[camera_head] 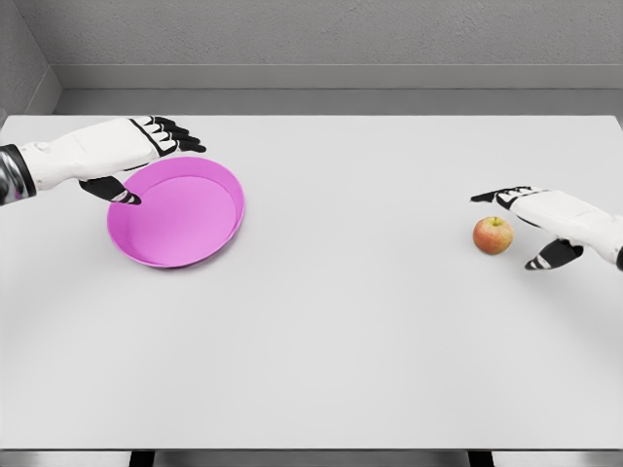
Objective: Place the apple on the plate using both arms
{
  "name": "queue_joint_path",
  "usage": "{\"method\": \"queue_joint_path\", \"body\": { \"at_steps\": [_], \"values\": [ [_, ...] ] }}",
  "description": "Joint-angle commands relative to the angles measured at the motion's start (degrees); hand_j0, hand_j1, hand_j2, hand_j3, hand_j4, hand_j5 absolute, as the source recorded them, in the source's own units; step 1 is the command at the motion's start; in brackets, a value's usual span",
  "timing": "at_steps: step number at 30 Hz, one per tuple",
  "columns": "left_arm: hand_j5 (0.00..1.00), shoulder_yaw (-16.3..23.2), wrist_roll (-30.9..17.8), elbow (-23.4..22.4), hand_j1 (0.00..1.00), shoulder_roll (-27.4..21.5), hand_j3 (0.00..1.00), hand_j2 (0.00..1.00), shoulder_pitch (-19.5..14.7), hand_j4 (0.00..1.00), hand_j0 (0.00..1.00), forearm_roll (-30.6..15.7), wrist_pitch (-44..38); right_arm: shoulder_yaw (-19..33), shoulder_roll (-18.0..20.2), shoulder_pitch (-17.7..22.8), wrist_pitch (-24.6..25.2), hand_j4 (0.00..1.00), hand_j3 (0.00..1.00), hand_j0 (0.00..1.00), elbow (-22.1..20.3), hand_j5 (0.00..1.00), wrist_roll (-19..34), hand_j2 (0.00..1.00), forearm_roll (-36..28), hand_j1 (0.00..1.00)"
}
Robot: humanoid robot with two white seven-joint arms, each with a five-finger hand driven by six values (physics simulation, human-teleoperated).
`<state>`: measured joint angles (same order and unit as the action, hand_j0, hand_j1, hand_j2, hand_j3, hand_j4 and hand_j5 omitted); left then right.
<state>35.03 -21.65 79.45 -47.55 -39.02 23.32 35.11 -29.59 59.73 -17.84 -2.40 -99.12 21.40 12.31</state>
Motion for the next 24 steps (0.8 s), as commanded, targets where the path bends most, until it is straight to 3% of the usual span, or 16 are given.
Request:
{"method": "queue_joint_path", "body": {
  "at_steps": [1, 5, 10, 24],
  "values": [
    [1.0, -0.1, 0.0, 0.0, 1.0, 0.1, 1.0, 1.0, 0.0, 1.0, 1.0, -0.1, -0.1, -0.6, -0.1, -0.3, 1.6, 1.0, 1.0, 1.0, 1.1, 1.0, 3.4, 1.0, -0.1, 1.0],
    [1.0, -0.1, 0.0, 0.0, 1.0, 0.3, 1.0, 1.0, 0.0, 1.0, 1.0, 0.1, -0.1, -1.0, -1.2, -3.3, 1.7, 1.0, 1.0, 1.0, 3.1, 1.0, 5.0, 1.0, -0.2, 1.0],
    [1.0, -0.1, 0.0, -0.2, 1.0, 0.3, 1.0, 1.0, 0.0, 1.0, 1.0, 0.1, -0.1, -7.9, -4.8, -11.2, 1.7, 1.0, 1.0, 1.0, 8.6, 1.0, 8.5, 1.0, -0.1, 1.0],
    [1.0, -0.1, 0.0, -0.3, 1.0, 0.3, 1.0, 1.0, 0.0, 1.0, 1.0, 0.1, -0.1, -10.4, -5.6, -11.6, 1.7, 1.0, 1.0, 1.0, 9.8, 1.0, 8.5, 1.0, -0.1, 1.0]
  ]
}}
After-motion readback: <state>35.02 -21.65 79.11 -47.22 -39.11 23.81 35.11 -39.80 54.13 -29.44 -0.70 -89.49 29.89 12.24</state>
